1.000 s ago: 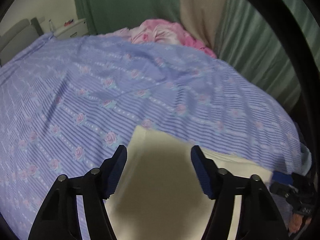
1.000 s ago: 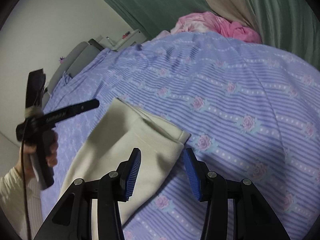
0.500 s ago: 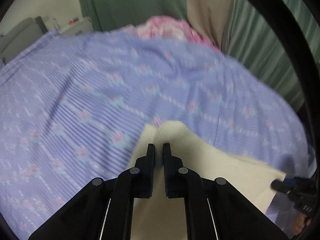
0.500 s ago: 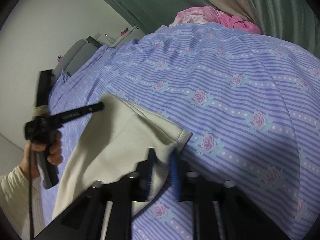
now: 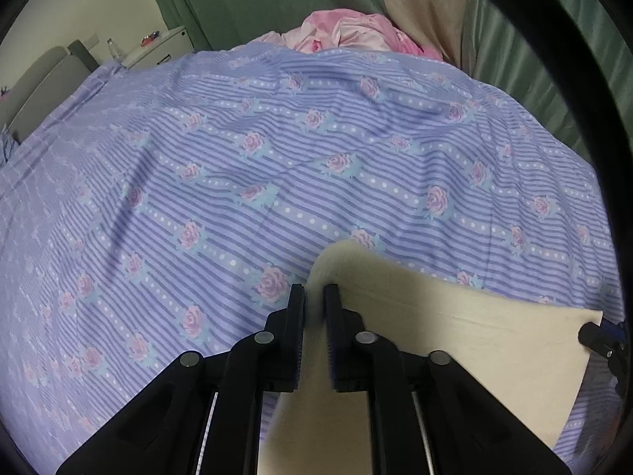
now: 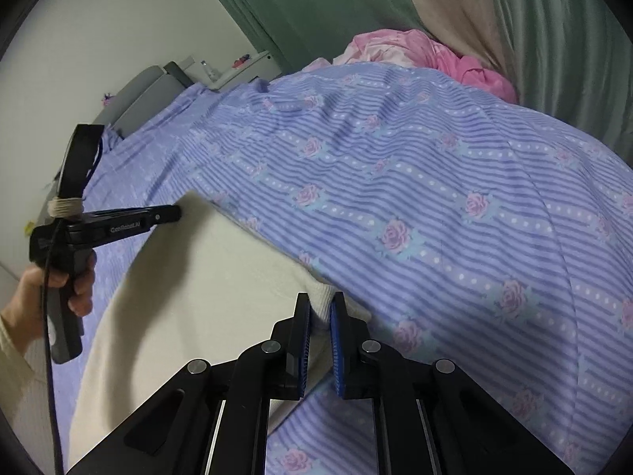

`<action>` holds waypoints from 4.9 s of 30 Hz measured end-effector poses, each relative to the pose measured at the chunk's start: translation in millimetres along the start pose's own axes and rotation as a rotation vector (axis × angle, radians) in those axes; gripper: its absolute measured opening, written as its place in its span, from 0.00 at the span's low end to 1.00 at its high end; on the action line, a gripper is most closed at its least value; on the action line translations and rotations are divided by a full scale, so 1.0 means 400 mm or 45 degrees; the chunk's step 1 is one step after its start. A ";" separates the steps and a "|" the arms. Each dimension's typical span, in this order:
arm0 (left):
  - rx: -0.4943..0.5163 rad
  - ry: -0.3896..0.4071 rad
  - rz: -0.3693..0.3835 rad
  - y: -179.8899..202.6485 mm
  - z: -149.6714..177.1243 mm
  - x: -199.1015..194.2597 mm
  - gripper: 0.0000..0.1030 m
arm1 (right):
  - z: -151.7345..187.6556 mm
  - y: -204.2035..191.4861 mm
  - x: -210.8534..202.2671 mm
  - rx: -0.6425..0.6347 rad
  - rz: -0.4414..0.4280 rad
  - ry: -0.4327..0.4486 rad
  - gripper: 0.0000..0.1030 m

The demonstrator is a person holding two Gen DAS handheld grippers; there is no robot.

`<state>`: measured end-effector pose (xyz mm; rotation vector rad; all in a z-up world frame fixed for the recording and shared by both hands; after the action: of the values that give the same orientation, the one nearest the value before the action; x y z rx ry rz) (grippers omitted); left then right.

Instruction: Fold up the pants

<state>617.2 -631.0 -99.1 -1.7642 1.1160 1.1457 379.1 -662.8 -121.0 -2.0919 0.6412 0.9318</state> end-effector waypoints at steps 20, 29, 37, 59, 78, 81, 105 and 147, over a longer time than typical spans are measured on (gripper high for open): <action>0.047 -0.149 0.258 -0.016 0.008 0.096 0.46 | 0.034 0.061 0.073 0.271 -0.101 -0.113 0.40; 0.049 -0.204 0.357 0.010 -0.032 0.130 0.35 | 0.040 0.053 0.082 0.270 -0.085 -0.113 0.41; 0.114 -0.162 0.251 0.065 -0.073 0.089 0.17 | 0.030 0.085 0.076 0.321 -0.260 -0.091 0.21; 0.300 0.140 0.289 0.041 -0.043 -0.380 0.17 | -0.004 -0.245 -0.349 -0.201 -0.129 0.161 0.21; 0.042 0.394 0.228 -0.298 0.573 -0.812 0.17 | 0.406 -0.792 -0.622 -0.900 -0.186 0.064 0.21; -0.074 0.366 0.206 -0.364 0.688 -0.790 0.17 | 0.496 -0.863 -0.599 -1.003 -0.189 0.025 0.21; -0.429 -0.013 -0.007 -0.550 1.341 -0.457 0.61 | 1.073 -1.020 -0.256 -1.368 -0.193 -0.532 0.21; -0.723 0.270 0.318 -0.442 0.749 -0.723 0.13 | 0.554 -0.902 -0.489 -1.013 -0.170 -0.165 0.21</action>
<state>630.1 -222.9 96.2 -2.2647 1.2433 1.5694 414.5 -245.2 83.8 -2.6750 0.0378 1.3809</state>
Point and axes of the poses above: each gripper's, at about its wrist camera, not at the fingertips, and x roughly the way its jaws point, y to its right, z to its underside, the point moved 5 cm from there along x, roughly the way its jaws point, and after that the axes turned 6 degrees about -y, right-handed, at the moved point
